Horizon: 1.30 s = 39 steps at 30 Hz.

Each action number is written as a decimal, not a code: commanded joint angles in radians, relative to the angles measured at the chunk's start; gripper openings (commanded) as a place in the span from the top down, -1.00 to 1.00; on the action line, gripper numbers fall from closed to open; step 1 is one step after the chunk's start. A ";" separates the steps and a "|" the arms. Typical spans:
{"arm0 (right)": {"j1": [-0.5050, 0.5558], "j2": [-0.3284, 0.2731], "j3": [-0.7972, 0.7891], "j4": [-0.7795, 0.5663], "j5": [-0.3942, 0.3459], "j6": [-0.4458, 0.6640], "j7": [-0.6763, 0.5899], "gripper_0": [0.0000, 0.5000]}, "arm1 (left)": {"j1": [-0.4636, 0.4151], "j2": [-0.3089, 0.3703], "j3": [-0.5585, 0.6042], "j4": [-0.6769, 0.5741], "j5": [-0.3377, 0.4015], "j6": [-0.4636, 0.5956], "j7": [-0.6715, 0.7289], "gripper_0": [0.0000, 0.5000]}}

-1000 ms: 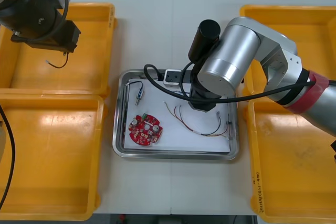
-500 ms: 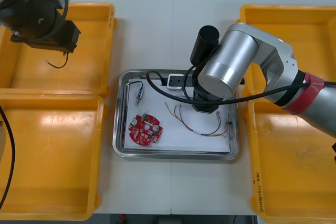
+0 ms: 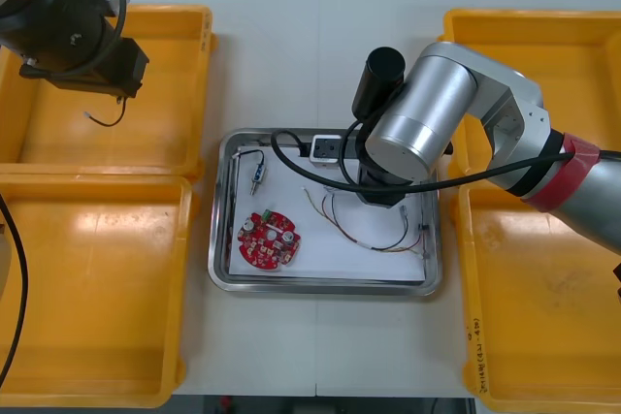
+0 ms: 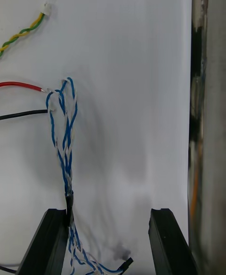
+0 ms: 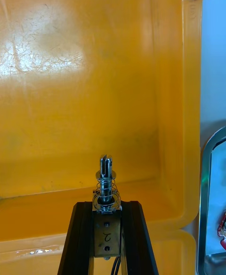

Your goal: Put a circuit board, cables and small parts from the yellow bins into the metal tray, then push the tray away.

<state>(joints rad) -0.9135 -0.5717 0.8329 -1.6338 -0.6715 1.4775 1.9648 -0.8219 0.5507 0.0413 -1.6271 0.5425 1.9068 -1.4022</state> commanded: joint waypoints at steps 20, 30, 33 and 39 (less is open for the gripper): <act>-0.048 0.030 -0.101 -0.087 0.021 0.185 0.026 -1.00 | -0.042 -0.006 0.014 -0.062 0.028 0.012 -0.020 1.00; 0.033 0.055 -0.354 -0.279 0.009 0.442 0.006 -1.00 | -0.042 -0.005 -0.001 -0.088 0.056 0.013 0.012 0.99; 0.070 0.055 -0.439 -0.339 0.012 0.442 -0.006 -1.00 | -0.042 -0.006 -0.014 -0.100 0.060 0.012 0.023 0.99; 0.173 0.049 -0.601 -0.457 0.000 0.442 -0.075 -1.00 | -0.042 -0.011 -0.063 -0.128 0.071 0.013 0.094 1.00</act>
<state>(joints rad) -0.8005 -0.5307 0.3156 -2.0121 -0.6573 1.9167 1.9615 -0.8219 0.5506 0.0204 -1.7032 0.5978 1.9115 -1.4015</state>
